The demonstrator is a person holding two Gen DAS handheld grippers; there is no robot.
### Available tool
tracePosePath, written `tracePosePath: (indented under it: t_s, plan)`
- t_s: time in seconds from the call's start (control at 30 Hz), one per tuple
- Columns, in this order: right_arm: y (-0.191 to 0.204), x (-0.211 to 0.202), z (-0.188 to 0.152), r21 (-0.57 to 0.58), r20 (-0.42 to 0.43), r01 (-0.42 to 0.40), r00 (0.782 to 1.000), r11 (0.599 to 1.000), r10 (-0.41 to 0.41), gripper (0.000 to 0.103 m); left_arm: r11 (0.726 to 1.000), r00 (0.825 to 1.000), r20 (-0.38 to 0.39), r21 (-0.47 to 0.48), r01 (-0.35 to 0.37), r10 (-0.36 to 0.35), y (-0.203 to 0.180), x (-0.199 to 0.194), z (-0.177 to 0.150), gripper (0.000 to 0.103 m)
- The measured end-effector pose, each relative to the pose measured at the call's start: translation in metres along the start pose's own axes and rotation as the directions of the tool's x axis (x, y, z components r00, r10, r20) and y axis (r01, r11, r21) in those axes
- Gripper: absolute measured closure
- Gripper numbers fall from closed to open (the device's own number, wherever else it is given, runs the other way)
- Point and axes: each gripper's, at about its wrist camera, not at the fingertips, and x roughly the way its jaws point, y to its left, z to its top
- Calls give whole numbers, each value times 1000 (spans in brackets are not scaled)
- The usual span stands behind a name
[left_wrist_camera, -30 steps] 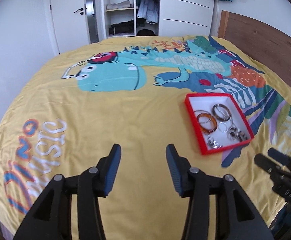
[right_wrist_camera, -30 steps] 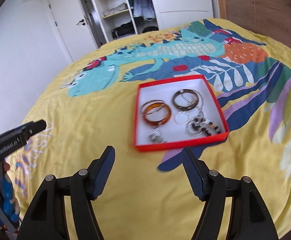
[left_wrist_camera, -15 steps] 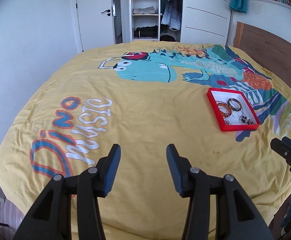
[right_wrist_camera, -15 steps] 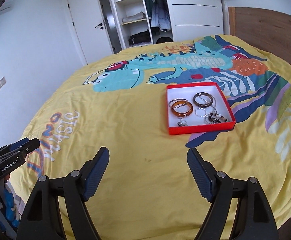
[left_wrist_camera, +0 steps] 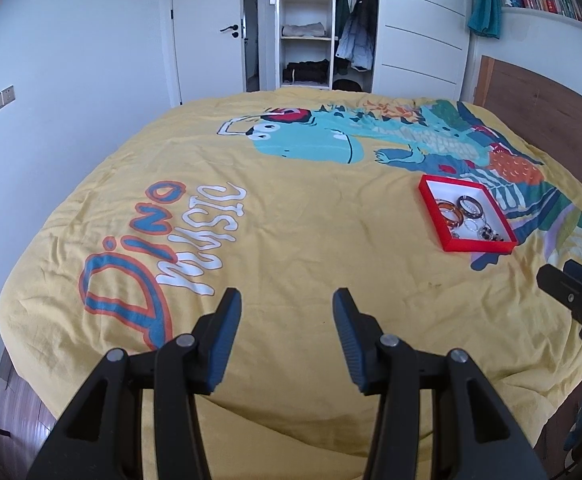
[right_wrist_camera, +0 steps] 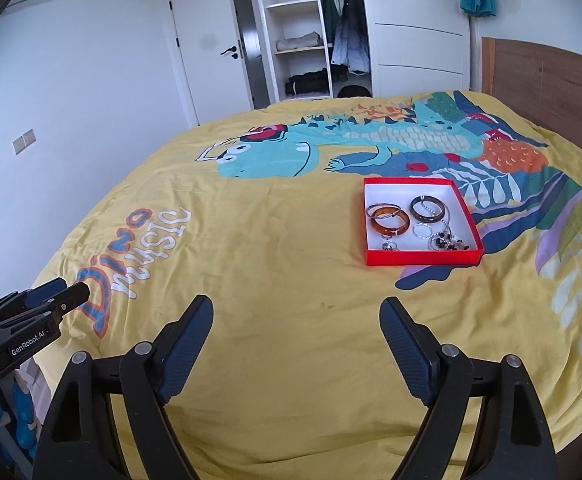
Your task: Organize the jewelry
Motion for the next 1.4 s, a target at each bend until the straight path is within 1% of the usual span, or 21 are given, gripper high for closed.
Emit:
tracePosePath:
  t_s: [0.23,0.37,0.53,0.7,0.9,1.03,1.4]
  plan:
    - [11,-1,-13,-23,-8,7,1000,1000,-7,16,999,1000,12,-34,-24,25,12,-10,-12,57]
    - [16,2,-20,-37,-22,8,1000,999,-9,14,998,999,3,-35,-47,47,15,-7,-16,57]
    - [17,6,-25,-45,-32,10,999,999,-11,14,998,999,-4,-29,-53,53,15,-1,-20,57]
    - [12,11,-28,-27,-32,26,999,999,-27,13,998,998,-8,-10,-68,68,10,5,-23,57]
    - [3,18,-30,-4,-38,51,998,999,-51,13,999,998,-18,-3,-53,53,10,12,-27,57]
    - [2,24,-32,-1,-41,52,998,999,-52,13,1000,999,-17,7,-28,28,7,15,-29,57]
    - [1,33,-34,7,-41,77,996,997,-77,13,1000,1000,-27,3,-16,17,7,23,-30,57]
